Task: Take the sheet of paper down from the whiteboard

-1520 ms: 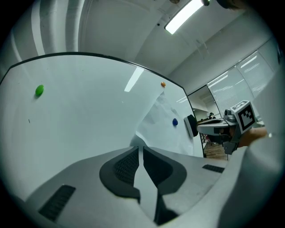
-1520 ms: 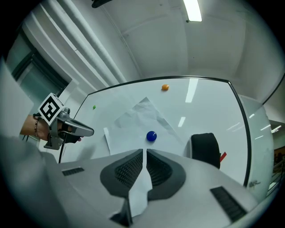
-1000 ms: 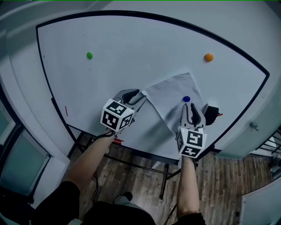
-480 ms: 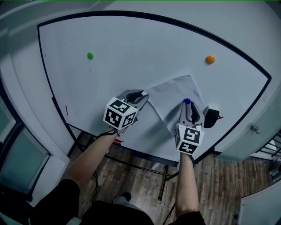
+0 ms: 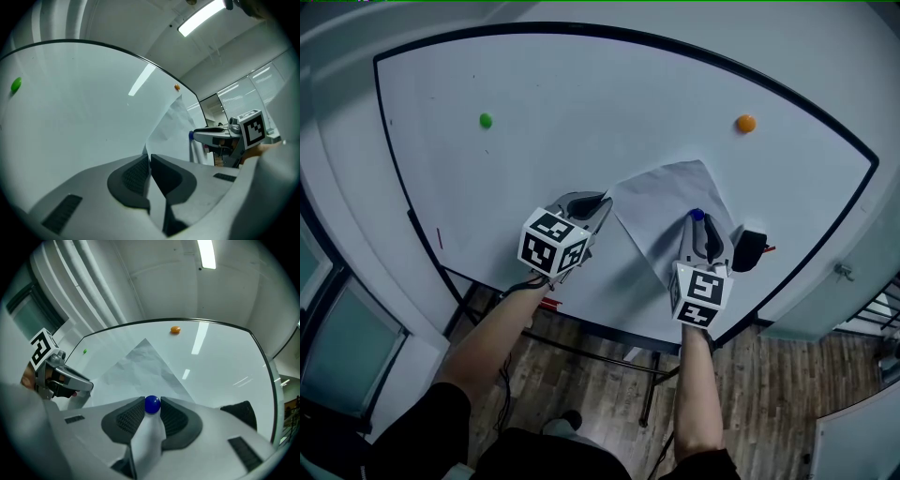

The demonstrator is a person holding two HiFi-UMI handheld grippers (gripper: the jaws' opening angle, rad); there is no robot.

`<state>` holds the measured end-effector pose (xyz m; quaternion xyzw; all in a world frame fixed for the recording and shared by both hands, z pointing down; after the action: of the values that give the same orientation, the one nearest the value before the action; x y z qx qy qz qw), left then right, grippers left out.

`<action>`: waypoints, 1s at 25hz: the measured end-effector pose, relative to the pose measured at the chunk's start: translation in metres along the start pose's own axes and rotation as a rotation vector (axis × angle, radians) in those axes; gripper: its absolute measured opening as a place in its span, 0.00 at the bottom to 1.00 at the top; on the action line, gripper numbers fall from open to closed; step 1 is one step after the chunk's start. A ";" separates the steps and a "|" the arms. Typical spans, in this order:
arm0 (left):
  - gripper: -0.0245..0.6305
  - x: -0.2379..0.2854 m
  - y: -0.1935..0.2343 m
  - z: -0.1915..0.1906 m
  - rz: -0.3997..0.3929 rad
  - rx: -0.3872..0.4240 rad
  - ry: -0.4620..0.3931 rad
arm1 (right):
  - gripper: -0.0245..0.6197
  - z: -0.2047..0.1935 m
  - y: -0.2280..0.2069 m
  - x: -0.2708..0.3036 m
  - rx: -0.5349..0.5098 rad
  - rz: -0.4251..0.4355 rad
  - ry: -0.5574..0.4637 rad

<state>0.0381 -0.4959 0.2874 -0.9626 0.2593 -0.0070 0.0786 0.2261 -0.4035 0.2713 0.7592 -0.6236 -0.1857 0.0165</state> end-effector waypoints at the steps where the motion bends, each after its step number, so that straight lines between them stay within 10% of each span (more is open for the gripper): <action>1: 0.09 0.000 0.000 0.000 0.001 -0.001 -0.001 | 0.19 0.000 0.000 0.000 -0.001 0.000 -0.001; 25: 0.07 0.001 0.000 -0.001 -0.002 0.006 -0.011 | 0.23 -0.004 0.002 0.005 -0.002 -0.020 -0.001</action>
<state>0.0391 -0.4964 0.2888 -0.9626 0.2577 -0.0024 0.0830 0.2266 -0.4094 0.2737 0.7652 -0.6158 -0.1870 0.0153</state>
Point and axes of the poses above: the fingertips, and each gripper's own axes: x forward along the fingers, y to its left, z out of its top, the point moved 5 cm from there along -x, backward along the fingers, and after that the axes turned 5 degrees about -z, right-handed, at the moved point
